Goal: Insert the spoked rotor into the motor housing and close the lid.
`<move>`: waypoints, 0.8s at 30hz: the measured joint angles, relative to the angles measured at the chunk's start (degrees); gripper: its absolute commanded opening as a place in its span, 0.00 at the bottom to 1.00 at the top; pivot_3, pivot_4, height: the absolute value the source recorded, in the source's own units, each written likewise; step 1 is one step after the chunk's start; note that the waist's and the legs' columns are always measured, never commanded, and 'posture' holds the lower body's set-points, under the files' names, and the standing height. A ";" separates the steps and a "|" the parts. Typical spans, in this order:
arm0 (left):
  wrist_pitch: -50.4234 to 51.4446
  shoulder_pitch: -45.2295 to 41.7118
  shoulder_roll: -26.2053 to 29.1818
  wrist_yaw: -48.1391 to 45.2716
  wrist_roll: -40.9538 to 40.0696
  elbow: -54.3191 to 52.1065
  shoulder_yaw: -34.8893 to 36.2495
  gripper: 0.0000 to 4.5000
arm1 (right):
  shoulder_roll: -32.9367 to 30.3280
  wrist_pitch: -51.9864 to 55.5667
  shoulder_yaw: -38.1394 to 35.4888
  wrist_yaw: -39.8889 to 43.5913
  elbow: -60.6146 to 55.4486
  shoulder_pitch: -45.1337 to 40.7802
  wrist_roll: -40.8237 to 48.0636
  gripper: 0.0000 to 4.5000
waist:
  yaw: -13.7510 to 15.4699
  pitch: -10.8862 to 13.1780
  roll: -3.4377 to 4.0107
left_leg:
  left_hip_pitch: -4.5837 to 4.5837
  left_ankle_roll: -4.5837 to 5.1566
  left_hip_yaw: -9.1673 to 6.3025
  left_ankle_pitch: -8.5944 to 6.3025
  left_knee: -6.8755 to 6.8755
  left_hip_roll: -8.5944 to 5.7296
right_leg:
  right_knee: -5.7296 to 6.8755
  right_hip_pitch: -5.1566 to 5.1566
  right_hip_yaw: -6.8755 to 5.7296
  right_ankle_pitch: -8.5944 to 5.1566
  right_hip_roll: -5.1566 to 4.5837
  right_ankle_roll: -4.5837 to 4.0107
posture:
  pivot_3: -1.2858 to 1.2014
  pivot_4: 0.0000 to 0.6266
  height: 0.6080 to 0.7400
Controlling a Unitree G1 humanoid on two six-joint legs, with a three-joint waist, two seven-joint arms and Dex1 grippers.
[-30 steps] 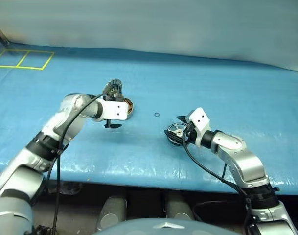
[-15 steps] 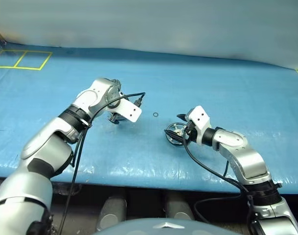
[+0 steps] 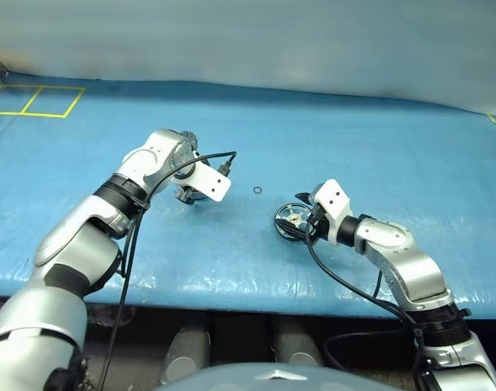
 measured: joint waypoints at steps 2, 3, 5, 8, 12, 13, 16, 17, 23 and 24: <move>0.21 0.89 1.24 -0.71 0.00 -1.37 0.92 1.00 | 0.02 0.00 0.04 0.02 0.09 -0.10 -0.01 0.99 | 0.06 0.00 0.00 | 0.00 0.00 0.00 0.00 0.00 -0.01 | 0.00 0.01 0.01 0.00 0.00 0.00 | 0.52 0.24 1.00; 0.33 1.46 1.62 -0.94 0.00 -1.97 1.15 1.00 | 0.03 0.00 0.10 0.06 0.16 -0.18 -0.01 0.99 | 0.08 0.00 0.00 | 0.00 0.00 0.00 0.00 0.00 -0.01 | 0.00 0.01 0.01 0.00 0.00 0.00 | 0.52 0.24 1.00; 0.50 2.50 1.97 -1.66 0.00 -3.11 1.17 1.00 | 0.04 0.00 0.16 0.08 0.33 -0.32 -0.03 0.99 | 0.18 0.00 0.00 | 0.00 0.00 -0.01 0.00 0.01 -0.01 | 0.00 0.03 0.00 0.00 0.00 0.00 | 0.52 0.24 1.00; 0.65 3.74 2.09 -2.16 0.01 -4.12 1.17 1.00 | 0.11 0.00 0.59 0.11 0.40 -0.73 -0.03 0.99 | 0.21 0.00 0.00 | 0.00 0.00 -0.02 0.00 0.05 -0.01 | 0.02 0.03 0.00 0.00 0.00 0.00 | 0.52 0.24 1.00; 0.68 4.06 1.22 -1.92 0.08 -4.11 1.17 1.00 | 0.11 0.00 0.62 0.12 0.44 -1.23 -0.03 0.99 | 0.21 0.00 0.00 | 0.00 0.00 -0.02 0.00 0.07 -0.02 | 0.03 0.03 0.01 0.01 0.00 0.00 | 0.52 0.24 1.00; 0.67 4.06 0.71 -1.78 0.20 -3.81 1.17 1.00 | 0.10 0.00 0.62 0.12 0.43 -1.33 -0.03 0.99 | 0.22 0.00 0.00 | 0.01 0.00 -0.02 0.00 0.07 -0.02 | 0.04 0.04 0.01 0.01 0.00 0.00 | 0.52 0.24 1.00; 0.57 4.07 0.22 -0.70 0.53 -2.62 1.17 1.00 | -0.02 0.05 0.61 0.10 0.42 -1.32 -0.03 0.99 | 0.17 0.00 0.00 | 0.01 0.00 -0.02 0.00 0.07 -0.02 | 0.05 0.04 0.01 0.01 0.00 0.00 | 0.52 0.24 1.00; 0.56 4.08 -0.07 -0.41 0.68 -2.02 1.17 1.00 | -0.10 0.06 0.60 0.10 0.39 -1.28 -0.03 0.99 | 0.16 0.00 0.00 | 0.01 0.00 -0.02 0.00 0.07 -0.02 | 0.05 0.04 0.01 0.01 0.00 0.01 | 0.52 0.24 1.00; 0.30 4.00 -1.08 0.76 1.10 0.18 1.31 1.00 | -0.11 0.10 0.61 0.02 0.16 -0.96 -0.03 0.99 | 0.24 -0.03 0.05 | 0.18 0.00 -0.01 0.00 0.11 -0.02 | 0.12 0.20 0.02 0.01 0.00 0.01 | 0.52 0.24 1.00; 0.28 4.00 -1.09 0.84 1.11 0.30 1.32 1.00 | -0.10 0.10 0.61 0.01 0.12 -0.90 -0.03 0.99 | 0.23 -0.03 0.05 | 0.21 0.00 -0.01 0.00 0.13 -0.02 | 0.17 0.20 0.03 0.00 -0.01 0.00 | 0.52 0.24 1.00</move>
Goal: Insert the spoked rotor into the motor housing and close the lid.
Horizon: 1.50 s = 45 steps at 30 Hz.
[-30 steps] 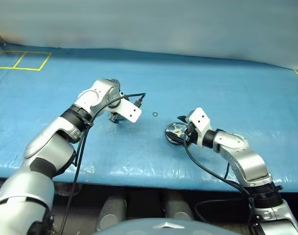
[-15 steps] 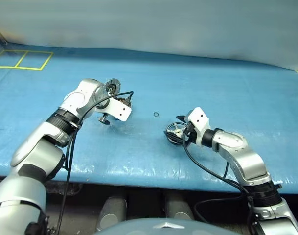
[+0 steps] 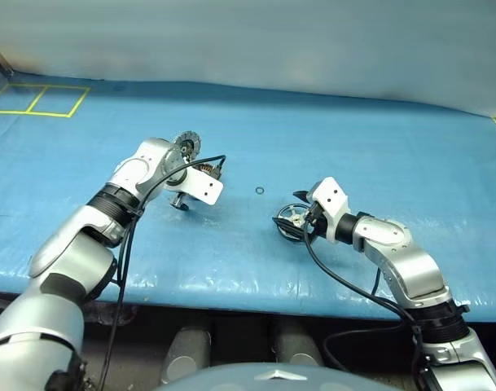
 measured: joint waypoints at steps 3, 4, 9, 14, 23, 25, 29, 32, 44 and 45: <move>-0.01 0.06 0.18 0.14 0.04 0.13 0.02 1.00 | 0.00 0.00 0.01 0.01 -0.07 0.33 0.00 0.99 | -0.03 0.00 0.00 | 0.03 0.00 0.01 0.00 0.08 0.00 | 0.26 -0.06 0.02 -0.05 0.00 -0.08 | 0.52 0.24 1.00; 0.00 0.14 0.33 0.14 0.04 0.13 0.02 1.00 | 0.01 0.00 0.02 0.02 -0.06 0.33 -0.01 0.99 | -0.04 0.00 0.00 | 0.05 0.00 0.01 0.00 0.10 0.00 | 0.36 -0.08 0.02 -0.09 -0.01 -0.14 | 0.52 0.24 1.00; 0.11 0.52 0.58 0.10 0.09 0.47 0.40 0.85 | 0.22 -0.02 0.53 0.01 0.09 0.32 -0.21 1.00 | -0.20 -0.02 0.04 | 0.18 0.00 0.00 0.01 0.08 0.04 | 0.56 -0.11 0.01 -0.17 0.02 -0.27 | 0.52 0.24 1.00; 0.08 0.31 -0.68 2.32 0.68 2.45 1.17 0.72 | 0.53 -0.09 1.19 0.00 0.10 0.30 -0.23 1.00 | -0.18 -0.03 0.04 | 0.16 0.00 0.02 0.01 0.10 0.01 | 0.52 -0.09 0.02 -0.15 0.00 -0.23 | 0.52 0.24 1.00; -2.17 -0.29 -1.71 2.62 1.71 5.08 1.83 0.49 | 0.52 -0.10 1.06 -0.84 -0.17 0.59 -0.23 1.00 | -0.13 -0.11 0.14 | 0.19 0.00 0.02 0.01 0.10 0.02 | 0.53 -0.07 0.01 -0.16 0.00 -0.24 | 0.52 0.24 1.00; -2.81 -0.30 -1.69 2.61 1.76 5.44 1.92 0.49 | 0.51 -0.10 0.96 -1.23 -0.36 0.90 -0.22 1.00 | -0.15 -0.13 0.14 | 0.19 0.00 0.02 0.01 0.10 0.02 | 0.53 -0.07 0.01 -0.16 0.00 -0.24 | 0.52 0.24 1.00; -3.75 -0.33 -1.80 3.50 1.97 6.19 2.01 0.49 | 0.50 -0.10 0.91 -1.61 -0.43 1.29 -0.20 1.00 | -0.11 -0.19 0.23 | 0.21 0.00 0.02 0.01 0.10 0.02 | 0.54 -0.05 0.01 -0.16 0.00 -0.24 | 0.52 0.24 1.00; -4.25 -0.32 -1.78 3.53 2.18 6.44 2.00 0.48 | 0.50 -0.09 0.88 -1.78 -0.66 1.36 -0.21 1.00 | -0.13 -0.20 0.25 | 0.22 0.00 0.02 0.01 0.11 0.02 | 0.55 -0.05 0.01 -0.16 0.00 -0.24 | 0.52 0.24 1.00; -5.26 0.11 -1.52 4.09 2.31 6.64 2.54 0.48 | 0.99 -0.12 0.47 -2.45 -0.98 1.27 -0.21 1.00 | -0.15 -0.23 0.28 | 0.24 0.01 0.02 0.02 0.10 0.02 | 0.56 -0.03 0.01 -0.16 0.00 -0.24 | 0.52 0.24 1.00; -5.31 0.16 -1.52 4.20 2.30 6.63 2.56 0.48 | 0.99 -0.12 0.47 -2.45 -0.98 1.28 -0.21 1.00 | -0.14 -0.23 0.28 | 0.24 0.01 0.02 0.02 0.10 0.02 | 0.56 -0.03 0.01 -0.16 0.00 -0.24 | 0.52 0.24 1.00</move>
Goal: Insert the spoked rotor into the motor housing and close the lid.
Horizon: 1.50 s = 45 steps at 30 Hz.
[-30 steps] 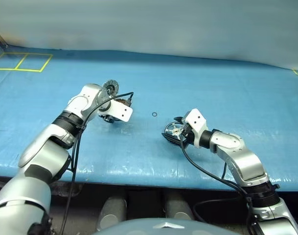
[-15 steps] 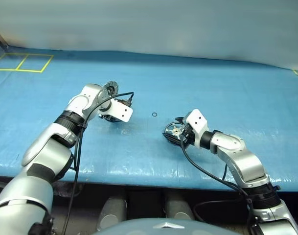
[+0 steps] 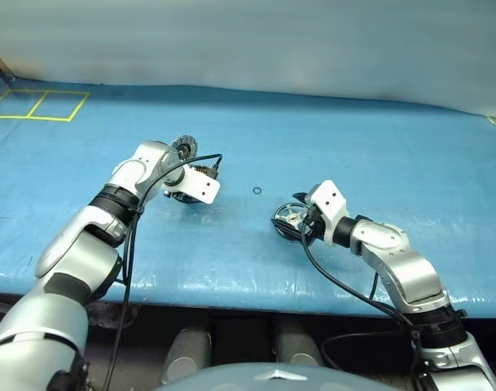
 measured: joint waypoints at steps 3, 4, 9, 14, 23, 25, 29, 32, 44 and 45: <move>-0.43 0.24 0.08 0.66 0.02 -0.03 0.04 0.48 | 0.00 0.00 -0.01 0.01 -0.01 0.01 0.00 1.00 | 0.04 -0.02 0.03 | 0.01 0.00 0.00 0.00 0.00 0.00 | 0.00 0.01 0.00 0.00 0.00 0.00 | 0.52 0.24 1.00; -0.94 0.32 0.29 0.97 0.06 -0.09 0.03 0.48 | 0.00 0.00 -0.01 0.01 -0.01 0.02 0.00 1.00 | 0.03 -0.02 0.03 | 0.02 0.01 0.00 0.01 0.00 0.00 | 0.01 0.01 0.00 0.00 0.00 0.00 | 0.52 0.24 1.00; -6.51 0.87 2.03 3.06 0.70 -1.50 -0.34 0.48 | -0.01 0.00 -0.12 0.00 -0.01 0.04 0.00 1.00 | 0.01 -0.02 0.03 | -0.03 0.01 0.00 0.01 0.00 0.01 | 0.01 -0.04 0.00 -0.01 0.00 -0.01 | 0.52 0.24 1.00; -14.47 1.16 4.01 3.01 1.08 -3.51 -1.03 0.48 | -0.01 -0.01 -0.16 -0.04 -0.02 0.04 -0.01 1.00 | 0.04 0.00 -0.01 | -0.16 0.01 0.00 0.01 -0.12 -0.02 | -0.11 -0.16 0.00 -0.01 -0.02 0.01 | 0.52 0.24 1.00; -23.87 6.14 6.15 -3.08 -3.81 -15.92 -1.16 0.48 | 0.02 -0.03 -0.72 -0.47 -0.23 0.69 0.00 1.00 | 0.16 0.03 -0.05 | -0.22 0.01 -0.01 -0.01 -0.14 -0.06 | -0.10 -0.18 0.00 -0.11 -0.09 0.04 | 0.52 0.24 1.00; -24.32 7.18 6.61 -4.37 -4.99 -18.40 -1.16 0.48 | 0.10 -0.03 -0.74 -0.54 -0.25 0.85 0.00 1.00 | 0.15 0.04 -0.06 | -0.21 0.01 -0.01 0.00 -0.13 -0.06 | -0.08 -0.19 0.00 -0.11 -0.09 0.03 | 0.52 0.24 1.00; -24.21 9.12 7.82 -6.73 -6.29 -22.64 -1.14 0.48 | 0.39 -0.04 -0.96 -1.18 -0.31 1.56 -0.01 1.00 | 0.00 0.05 -0.06 | -0.19 0.01 -0.01 0.00 -0.13 -0.05 | -0.06 -0.19 0.00 -0.12 -0.08 0.01 | 0.52 0.24 1.00; -23.90 9.89 8.24 -7.68 -7.27 -23.93 -1.11 0.48 | 0.72 -0.05 -1.01 -1.27 -0.32 1.58 0.00 1.00 | 0.03 0.05 -0.06 | -0.17 0.01 -0.01 0.00 -0.13 -0.05 | -0.05 -0.17 0.00 -0.13 -0.08 0.01 | 0.52 0.24 1.00; -25.30 11.02 10.11 -9.78 -9.94 -25.87 -0.84 1.00 | 1.27 -0.10 -1.01 -1.26 -0.32 1.58 0.00 1.00 | -0.01 0.04 -0.06 | -0.14 0.01 -0.01 0.00 -0.13 -0.05 | -0.05 -0.16 0.00 -0.14 -0.07 0.00 | 0.52 0.24 1.00; -24.78 11.54 10.47 -10.43 -10.84 -26.71 -0.49 1.00 | 1.28 -0.10 -1.02 -1.21 -0.32 1.59 0.03 1.00 | -0.01 0.05 -0.06 | -0.14 0.01 -0.01 0.00 -0.13 -0.04 | -0.05 -0.16 0.00 -0.15 -0.07 -0.03 | 0.52 0.24 1.00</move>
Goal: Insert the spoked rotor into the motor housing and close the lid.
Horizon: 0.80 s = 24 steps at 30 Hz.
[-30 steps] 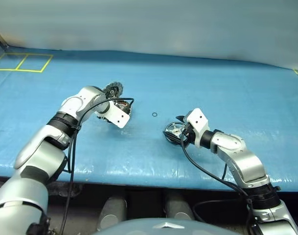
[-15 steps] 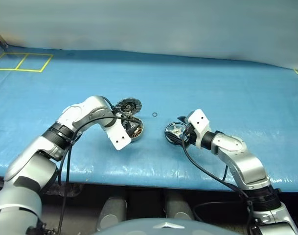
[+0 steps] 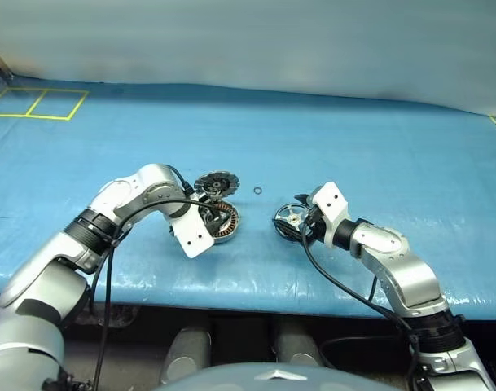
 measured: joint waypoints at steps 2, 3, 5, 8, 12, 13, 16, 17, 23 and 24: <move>0.60 1.04 0.88 -0.76 -1.51 -1.51 0.32 1.00 | 0.07 0.00 -0.03 0.03 0.01 0.00 0.11 1.00 | 0.00 0.00 0.00 | 0.00 0.00 0.00 0.00 0.00 0.00 | 0.00 0.00 0.00 -0.07 0.00 -0.13 | 0.52 0.24 1.00; 1.08 1.70 1.32 -1.16 -2.10 -2.45 0.59 1.00 | 0.21 0.00 -0.05 0.05 0.01 -0.02 0.22 1.00 | 0.02 0.00 0.00 | -0.01 0.00 -0.01 0.00 -0.01 0.00 | 0.00 -0.01 0.00 -0.08 0.00 -0.14 | 0.52 0.24 1.00; 3.52 3.81 2.80 -2.88 -5.03 -5.95 1.75 1.00 | 0.62 0.00 -0.12 0.11 0.08 -0.11 0.46 1.00 | -0.08 0.01 0.01 | -0.01 0.00 -0.01 0.00 -0.02 0.00 | 0.00 -0.02 0.00 -0.08 0.00 -0.14 | 0.52 0.24 1.00; 9.98 8.20 5.52 -6.32 -11.73 -12.90 4.00 1.00 | 0.89 0.01 -0.32 0.33 0.34 -0.35 0.88 1.00 | -0.15 0.03 0.03 | -0.01 0.00 -0.03 0.00 -0.05 0.02 | 0.01 -0.04 -0.01 -0.11 0.00 -0.19 | 0.52 0.24 1.00; 20.80 14.14 7.65 -8.37 -20.22 -22.84 7.85 1.00 | 1.85 0.00 0.05 1.19 1.10 -2.07 1.23 1.00 | -0.14 0.07 0.03 | 0.02 0.00 -0.05 0.00 0.00 0.03 | 0.04 0.00 -0.01 -0.15 0.01 -0.26 | 0.52 0.24 1.00; 22.80 15.05 7.91 -8.33 -21.59 -24.46 8.55 1.00 | 1.97 0.00 0.09 1.30 1.34 -2.37 1.21 1.00 | -0.12 0.07 0.03 | 0.03 0.00 -0.05 0.00 0.01 0.03 | 0.05 0.02 -0.02 -0.16 0.01 -0.27 | 0.52 0.24 1.00; 25.93 17.42 8.41 -6.39 -22.32 -26.30 10.80 1.00 | 2.49 -0.03 0.88 1.54 2.37 -3.58 1.15 1.00 | -0.04 0.07 0.04 | 0.05 0.00 -0.05 0.01 0.01 0.04 | 0.07 0.02 -0.03 -0.17 0.03 -0.29 | 0.52 0.24 1.00; 26.10 18.00 8.54 -5.37 -21.74 -26.21 11.27 1.00 | 2.52 -0.07 1.14 1.66 2.50 -3.87 1.11 1.00 | -0.03 0.07 0.03 | 0.05 0.00 -0.06 0.01 0.01 0.04 | 0.07 0.02 -0.03 -0.17 0.04 -0.29 | 0.52 0.24 1.00; 31.48 23.46 8.71 -1.14 -24.71 -27.86 16.28 1.00 | 2.61 -0.14 1.74 2.46 3.60 -4.97 1.05 1.00 | -0.03 0.12 0.03 | 0.00 0.00 -0.06 0.00 -0.03 0.04 | 0.03 -0.03 -0.03 -0.16 0.04 -0.29 | 0.52 0.24 1.00; 33.64 24.39 8.18 -0.01 -26.79 -28.71 18.19 1.00 | 2.76 -0.14 1.76 2.43 4.25 -5.56 0.98 1.00 | -0.06 0.13 0.04 | 0.01 0.00 -0.06 0.00 -0.03 0.04 | 0.03 -0.03 -0.03 -0.17 0.04 -0.28 | 0.52 0.24 1.00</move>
